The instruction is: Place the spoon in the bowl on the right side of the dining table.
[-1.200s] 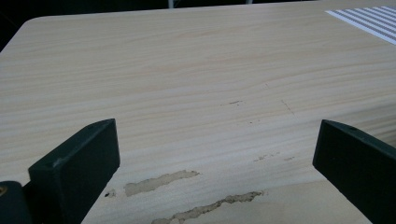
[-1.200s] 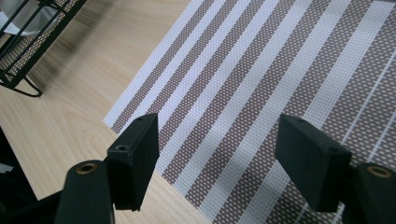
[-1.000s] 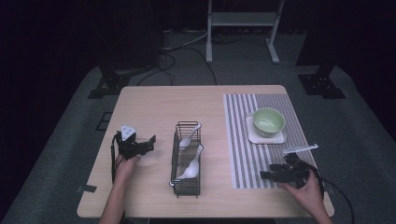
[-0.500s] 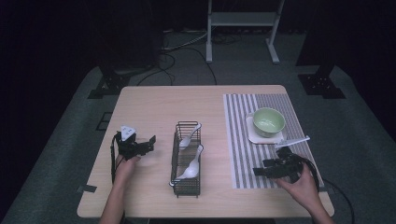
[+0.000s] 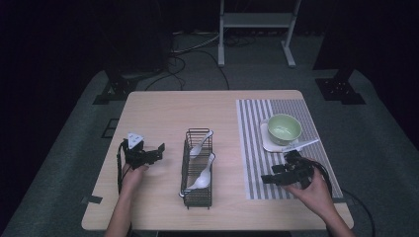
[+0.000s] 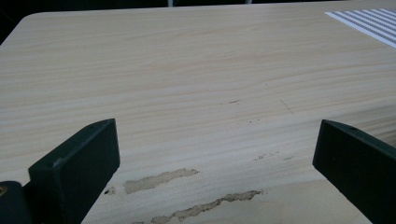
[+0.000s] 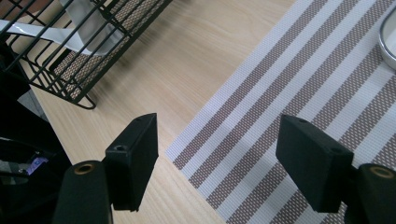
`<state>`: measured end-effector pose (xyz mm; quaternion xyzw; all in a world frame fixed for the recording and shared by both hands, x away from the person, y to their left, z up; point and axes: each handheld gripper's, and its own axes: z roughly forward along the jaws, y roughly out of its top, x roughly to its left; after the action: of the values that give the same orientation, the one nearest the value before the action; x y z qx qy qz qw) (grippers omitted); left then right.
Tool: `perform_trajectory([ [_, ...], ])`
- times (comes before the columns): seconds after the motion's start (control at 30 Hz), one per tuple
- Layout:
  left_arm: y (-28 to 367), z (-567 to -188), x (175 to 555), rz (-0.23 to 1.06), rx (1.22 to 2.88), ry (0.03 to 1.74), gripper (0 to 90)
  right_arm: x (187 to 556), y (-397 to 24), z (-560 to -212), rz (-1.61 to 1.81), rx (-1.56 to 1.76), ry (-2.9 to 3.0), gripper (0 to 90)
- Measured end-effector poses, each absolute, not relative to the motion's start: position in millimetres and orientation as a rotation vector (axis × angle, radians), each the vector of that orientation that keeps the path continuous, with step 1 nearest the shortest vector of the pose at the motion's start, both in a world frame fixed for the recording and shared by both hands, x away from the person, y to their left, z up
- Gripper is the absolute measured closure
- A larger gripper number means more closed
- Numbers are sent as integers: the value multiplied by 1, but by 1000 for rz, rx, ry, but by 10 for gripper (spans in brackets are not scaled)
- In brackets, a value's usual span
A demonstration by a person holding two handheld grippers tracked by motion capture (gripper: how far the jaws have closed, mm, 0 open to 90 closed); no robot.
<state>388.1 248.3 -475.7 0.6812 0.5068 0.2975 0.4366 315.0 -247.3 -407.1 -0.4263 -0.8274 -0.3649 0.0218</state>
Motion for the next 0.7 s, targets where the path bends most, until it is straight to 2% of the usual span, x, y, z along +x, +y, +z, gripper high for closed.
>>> perform_trajectory([
  [0.7, 248, -476, 387, 744, 1690, 1248, 0, 325, -223, -384, -1168, -1237, -2569, 279],
])
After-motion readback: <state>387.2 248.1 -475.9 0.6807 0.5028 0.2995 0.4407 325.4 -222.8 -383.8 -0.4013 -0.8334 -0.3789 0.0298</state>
